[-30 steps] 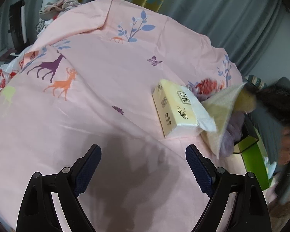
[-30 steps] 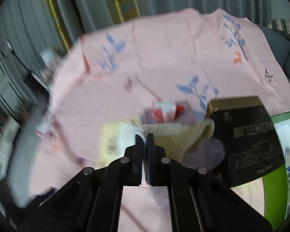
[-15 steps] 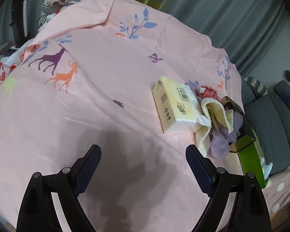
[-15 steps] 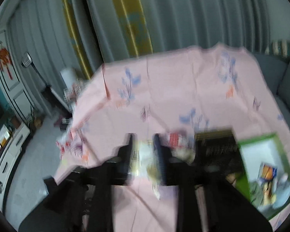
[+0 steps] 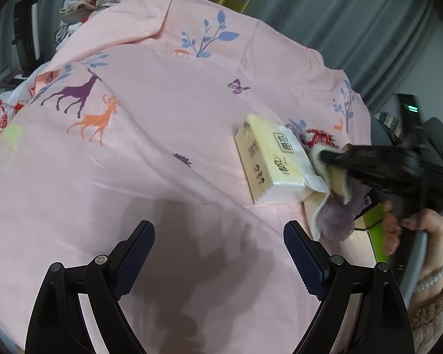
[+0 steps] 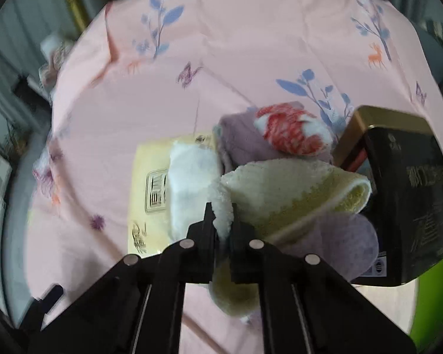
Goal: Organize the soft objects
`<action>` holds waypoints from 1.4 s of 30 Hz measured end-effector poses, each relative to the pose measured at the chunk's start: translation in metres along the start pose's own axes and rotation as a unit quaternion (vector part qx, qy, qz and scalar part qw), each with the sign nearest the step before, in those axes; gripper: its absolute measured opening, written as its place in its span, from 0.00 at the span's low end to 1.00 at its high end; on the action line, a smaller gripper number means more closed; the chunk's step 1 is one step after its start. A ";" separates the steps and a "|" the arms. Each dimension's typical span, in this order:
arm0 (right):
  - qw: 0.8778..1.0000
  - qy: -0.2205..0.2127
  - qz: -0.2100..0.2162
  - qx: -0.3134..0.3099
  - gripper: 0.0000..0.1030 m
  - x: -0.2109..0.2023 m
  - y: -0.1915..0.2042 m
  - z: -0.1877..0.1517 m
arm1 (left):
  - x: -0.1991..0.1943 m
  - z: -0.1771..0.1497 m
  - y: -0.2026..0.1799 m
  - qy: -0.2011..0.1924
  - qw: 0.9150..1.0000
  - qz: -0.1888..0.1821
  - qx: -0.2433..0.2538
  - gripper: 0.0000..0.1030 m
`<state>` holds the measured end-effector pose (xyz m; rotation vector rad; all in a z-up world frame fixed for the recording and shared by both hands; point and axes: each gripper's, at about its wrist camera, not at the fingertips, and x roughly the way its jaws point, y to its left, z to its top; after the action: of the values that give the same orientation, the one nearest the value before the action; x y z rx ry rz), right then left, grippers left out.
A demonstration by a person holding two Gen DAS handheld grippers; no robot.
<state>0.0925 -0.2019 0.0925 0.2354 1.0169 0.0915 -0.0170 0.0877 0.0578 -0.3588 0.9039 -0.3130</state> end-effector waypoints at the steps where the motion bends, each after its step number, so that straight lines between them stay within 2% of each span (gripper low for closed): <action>1: 0.999 -0.026 0.017 0.011 0.06 -0.017 -0.005 0.002 | 0.000 0.000 0.000 -0.001 1.000 -0.001 0.000 0.87; 5: 0.992 -0.105 0.070 0.026 0.06 -0.081 -0.011 0.014 | -0.001 -0.001 -0.002 -0.001 1.000 -0.004 0.001 0.87; 9: 0.981 -0.177 0.083 0.017 0.06 -0.159 -0.008 0.022 | -0.003 -0.002 -0.004 -0.003 1.000 0.000 0.003 0.87; 15: 0.966 -0.230 0.120 -0.014 0.06 -0.236 0.005 0.003 | -0.009 -0.002 -0.004 -0.005 1.000 -0.027 -0.007 0.87; 19: 0.963 -0.219 0.155 -0.031 0.06 -0.261 0.009 -0.022 | -0.017 -0.001 -0.004 -0.006 0.998 -0.067 -0.019 0.87; 21: 0.961 -0.221 0.163 -0.042 0.06 -0.265 0.011 -0.032 | -0.021 -0.001 -0.005 -0.009 0.997 -0.076 -0.022 0.87; 25: 0.967 -0.186 0.170 -0.048 0.07 -0.244 0.019 -0.042 | -0.023 -0.003 -0.004 -0.009 0.997 -0.074 -0.025 0.87; 28: 0.968 -0.169 0.177 -0.051 0.07 -0.233 0.028 -0.044 | -0.025 -0.005 0.000 -0.006 0.995 -0.090 -0.036 0.87; 31: 0.966 -0.163 0.192 -0.062 0.07 -0.234 0.042 -0.041 | -0.032 -0.015 -0.008 -0.009 0.995 -0.103 -0.015 0.87; 34: 0.961 -0.169 0.206 -0.074 0.07 -0.239 0.052 -0.041 | -0.031 -0.034 -0.025 -0.002 0.996 -0.081 0.027 0.87; 37: 0.960 -0.172 0.206 -0.073 0.07 -0.240 0.056 -0.039 | -0.027 -0.049 -0.038 0.025 0.995 -0.070 0.060 0.87; 39: 0.959 -0.162 0.223 -0.074 0.07 -0.240 0.057 -0.041 | -0.033 -0.051 -0.033 0.024 0.997 -0.050 0.046 0.87; 42: 0.956 -0.154 0.230 -0.093 0.07 -0.237 0.062 -0.053 | -0.051 -0.049 -0.011 -0.003 0.999 -0.031 0.012 0.87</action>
<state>-0.0749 -0.1774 0.2779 0.3006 0.6224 0.5549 -0.0874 0.0904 0.0704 -0.3663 0.8842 -0.3797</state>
